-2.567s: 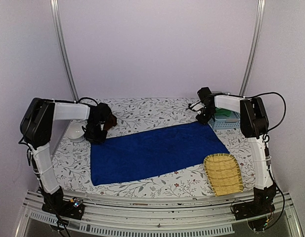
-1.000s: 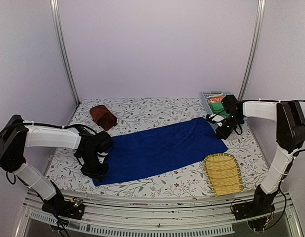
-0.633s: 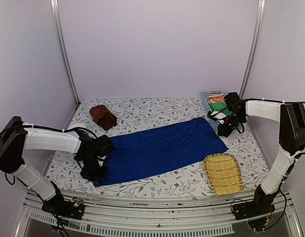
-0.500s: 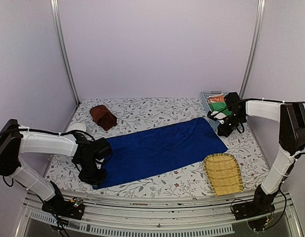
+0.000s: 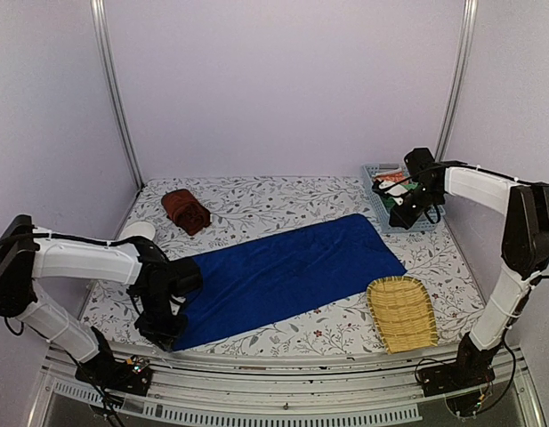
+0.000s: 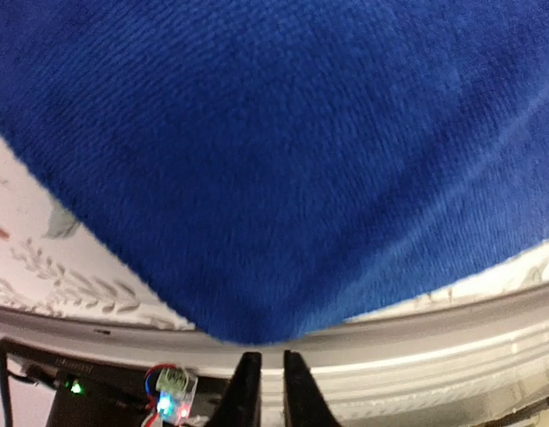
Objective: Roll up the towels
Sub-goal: Smooth out the towel at the center of the board.
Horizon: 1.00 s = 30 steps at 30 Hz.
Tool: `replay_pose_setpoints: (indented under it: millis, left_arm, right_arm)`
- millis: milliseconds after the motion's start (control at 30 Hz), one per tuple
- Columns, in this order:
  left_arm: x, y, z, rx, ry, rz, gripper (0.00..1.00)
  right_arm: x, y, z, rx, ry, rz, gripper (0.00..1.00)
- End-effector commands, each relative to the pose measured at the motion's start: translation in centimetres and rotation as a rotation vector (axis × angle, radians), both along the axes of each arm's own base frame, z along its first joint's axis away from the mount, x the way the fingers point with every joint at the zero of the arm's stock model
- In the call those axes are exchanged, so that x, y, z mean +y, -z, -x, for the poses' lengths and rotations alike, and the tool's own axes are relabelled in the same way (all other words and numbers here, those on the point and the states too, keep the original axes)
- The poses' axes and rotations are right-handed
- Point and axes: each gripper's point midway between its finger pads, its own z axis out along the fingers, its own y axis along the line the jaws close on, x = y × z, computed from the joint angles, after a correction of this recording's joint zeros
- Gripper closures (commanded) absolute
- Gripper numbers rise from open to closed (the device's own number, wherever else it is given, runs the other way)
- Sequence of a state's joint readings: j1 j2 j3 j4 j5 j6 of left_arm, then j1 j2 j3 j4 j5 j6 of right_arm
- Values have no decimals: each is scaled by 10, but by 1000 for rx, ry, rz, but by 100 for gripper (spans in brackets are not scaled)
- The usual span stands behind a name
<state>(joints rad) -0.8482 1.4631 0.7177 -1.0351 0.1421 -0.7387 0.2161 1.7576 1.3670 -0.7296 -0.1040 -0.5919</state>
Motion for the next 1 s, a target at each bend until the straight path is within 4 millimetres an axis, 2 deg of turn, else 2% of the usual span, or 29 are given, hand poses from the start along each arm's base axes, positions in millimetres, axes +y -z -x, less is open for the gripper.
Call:
replay_pose_setpoints:
  millis: [0, 33, 200, 333, 467, 567, 633, 667, 700, 767, 967]
  left_arm:
    - [-22, -45, -21, -61, 23, 110, 78]
    - [-22, -52, -34, -101, 4, 124, 74]
    - [-6, -72, -111, -331, -148, 151, 61]
    - [10, -69, -169, -481, -261, 172, 58]
    - [35, -62, -206, -587, -349, 123, 58]
    - [54, -54, -223, -629, -407, 116, 59]
    - [67, -47, -232, -643, -442, 117, 61]
    - [72, -44, -234, -642, -456, 120, 62]
    - [76, -41, -236, -641, -465, 122, 62]
    - [81, -38, -239, -651, -469, 117, 61]
    - [84, -33, -237, -646, -447, 112, 61]
  right_arm:
    - [17, -11, -14, -4, -34, -31, 85]
    - [22, -17, -22, -21, -39, -36, 85]
    - [47, -25, -56, -54, -63, -79, 83]
    - [63, -21, -91, -73, -51, -117, 82]
    - [68, -4, -124, -97, -17, -108, 82]
    - [66, 20, -143, -93, 10, -76, 82]
    - [67, 26, -150, -95, 17, -78, 82]
    - [68, 43, -151, -73, 20, -73, 82]
    - [67, 52, -152, -63, 26, -72, 82]
    - [68, 63, -155, -52, 34, -71, 77]
    - [63, 87, -163, -45, 68, -37, 76]
